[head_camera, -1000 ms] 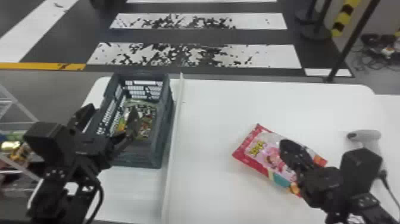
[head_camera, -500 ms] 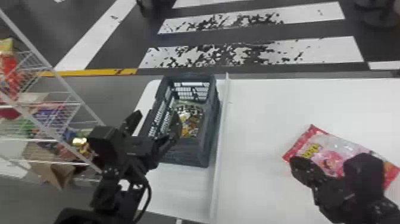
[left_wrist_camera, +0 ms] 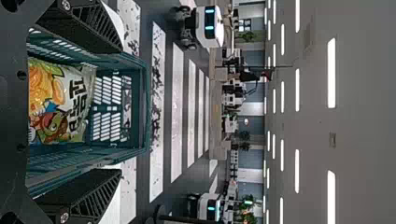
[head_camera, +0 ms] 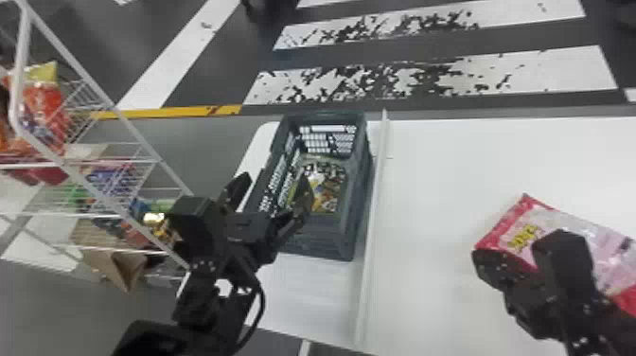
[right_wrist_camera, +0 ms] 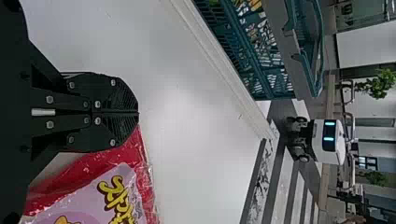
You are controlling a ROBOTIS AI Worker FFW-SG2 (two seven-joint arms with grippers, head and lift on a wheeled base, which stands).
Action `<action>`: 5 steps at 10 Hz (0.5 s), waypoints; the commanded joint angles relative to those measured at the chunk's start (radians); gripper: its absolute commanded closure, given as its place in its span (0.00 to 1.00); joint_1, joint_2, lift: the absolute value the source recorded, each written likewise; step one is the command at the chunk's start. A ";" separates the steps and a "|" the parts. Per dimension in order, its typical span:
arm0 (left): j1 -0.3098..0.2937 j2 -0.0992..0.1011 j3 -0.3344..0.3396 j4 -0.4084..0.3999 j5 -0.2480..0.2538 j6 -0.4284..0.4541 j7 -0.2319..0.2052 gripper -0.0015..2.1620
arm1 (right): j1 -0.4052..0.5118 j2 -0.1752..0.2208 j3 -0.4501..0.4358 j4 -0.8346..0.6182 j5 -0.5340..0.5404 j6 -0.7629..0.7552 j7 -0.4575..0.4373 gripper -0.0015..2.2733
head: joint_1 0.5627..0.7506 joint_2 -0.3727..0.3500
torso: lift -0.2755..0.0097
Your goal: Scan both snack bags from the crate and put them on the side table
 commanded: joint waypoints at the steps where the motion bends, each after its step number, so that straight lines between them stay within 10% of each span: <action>1: 0.000 0.000 0.001 0.002 0.013 0.003 -0.004 0.04 | -0.057 0.003 0.000 0.046 0.015 0.037 -0.009 0.99 | 0.70 0.96 | 0.66; 5: 0.000 0.000 -0.002 0.001 0.020 0.003 -0.008 0.04 | -0.162 0.004 0.000 0.127 0.021 0.095 -0.045 0.99 | 0.70 0.90 | 0.66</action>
